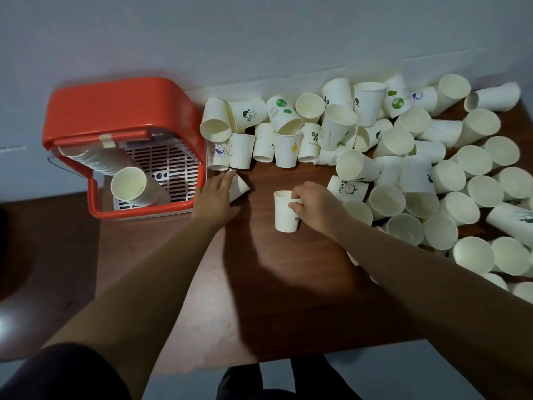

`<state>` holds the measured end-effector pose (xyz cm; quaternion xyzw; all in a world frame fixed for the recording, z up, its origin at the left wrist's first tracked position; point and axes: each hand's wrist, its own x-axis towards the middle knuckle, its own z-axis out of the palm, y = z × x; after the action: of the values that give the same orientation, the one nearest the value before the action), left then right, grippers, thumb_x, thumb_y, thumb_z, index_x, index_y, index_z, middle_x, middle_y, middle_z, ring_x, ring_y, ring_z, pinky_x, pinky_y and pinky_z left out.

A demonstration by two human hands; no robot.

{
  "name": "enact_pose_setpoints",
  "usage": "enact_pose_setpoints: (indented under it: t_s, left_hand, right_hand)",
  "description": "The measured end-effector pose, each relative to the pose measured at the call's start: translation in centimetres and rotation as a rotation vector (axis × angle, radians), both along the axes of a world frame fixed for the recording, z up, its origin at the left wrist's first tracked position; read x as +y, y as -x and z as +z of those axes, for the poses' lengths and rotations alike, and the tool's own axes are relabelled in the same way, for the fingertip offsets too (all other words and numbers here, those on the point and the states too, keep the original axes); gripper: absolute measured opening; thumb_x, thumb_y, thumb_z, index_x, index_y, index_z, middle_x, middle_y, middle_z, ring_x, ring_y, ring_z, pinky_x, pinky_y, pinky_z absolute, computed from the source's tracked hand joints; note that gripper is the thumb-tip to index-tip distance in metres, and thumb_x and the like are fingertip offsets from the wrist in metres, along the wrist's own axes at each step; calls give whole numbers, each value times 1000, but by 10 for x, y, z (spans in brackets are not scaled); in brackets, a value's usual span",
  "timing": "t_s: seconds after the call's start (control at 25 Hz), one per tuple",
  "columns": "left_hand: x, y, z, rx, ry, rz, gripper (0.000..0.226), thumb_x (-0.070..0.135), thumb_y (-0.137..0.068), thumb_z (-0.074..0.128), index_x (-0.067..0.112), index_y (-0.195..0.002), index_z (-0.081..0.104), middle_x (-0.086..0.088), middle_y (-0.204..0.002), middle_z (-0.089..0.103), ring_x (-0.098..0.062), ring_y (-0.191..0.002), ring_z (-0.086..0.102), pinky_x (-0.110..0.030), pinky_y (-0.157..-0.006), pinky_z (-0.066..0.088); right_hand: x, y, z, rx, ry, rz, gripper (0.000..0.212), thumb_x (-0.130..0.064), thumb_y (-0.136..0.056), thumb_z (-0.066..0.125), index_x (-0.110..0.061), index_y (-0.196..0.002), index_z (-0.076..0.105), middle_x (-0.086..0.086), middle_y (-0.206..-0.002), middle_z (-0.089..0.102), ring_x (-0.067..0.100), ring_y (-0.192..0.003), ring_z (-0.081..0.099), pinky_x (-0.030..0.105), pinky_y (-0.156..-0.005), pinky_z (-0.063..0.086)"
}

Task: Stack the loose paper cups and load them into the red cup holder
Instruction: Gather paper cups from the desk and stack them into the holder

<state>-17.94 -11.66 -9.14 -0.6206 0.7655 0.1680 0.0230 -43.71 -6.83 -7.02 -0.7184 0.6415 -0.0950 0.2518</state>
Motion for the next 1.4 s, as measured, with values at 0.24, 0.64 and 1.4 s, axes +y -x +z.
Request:
enact_pose_setpoints:
  t_s: [0.24,0.64,1.4]
  left_hand:
    - [19,3,5,203,-272,103,76,30,-78,78,32,-137,30,-15,-132,50,-34,-114,56,-49,-90,54]
    - [26,-106,127,858,3,254,76,12,-75,76,25,-137,35,-1,-126,54,-13,-103,59,-21,-83,53]
    - [8,-188,102,644,164,288,80,20,-79,78,21,-146,35,-2,-148,41,-21,-135,40,-38,-111,37]
  right_hand:
    - [-1,-19,9,-63,127,1,14,-18,-84,70,-5,-85,67,10,-83,57,26,-78,56,38,-71,47]
    - [-19,-86,104,-253,21,-122,7,-22,-85,71,-15,-83,69,7,-146,40,18,-116,54,15,-88,30]
    - [-15,-199,137,-344,183,-181,52,-28,-80,76,-18,-124,51,0,-125,49,12,-109,50,24,-87,45]
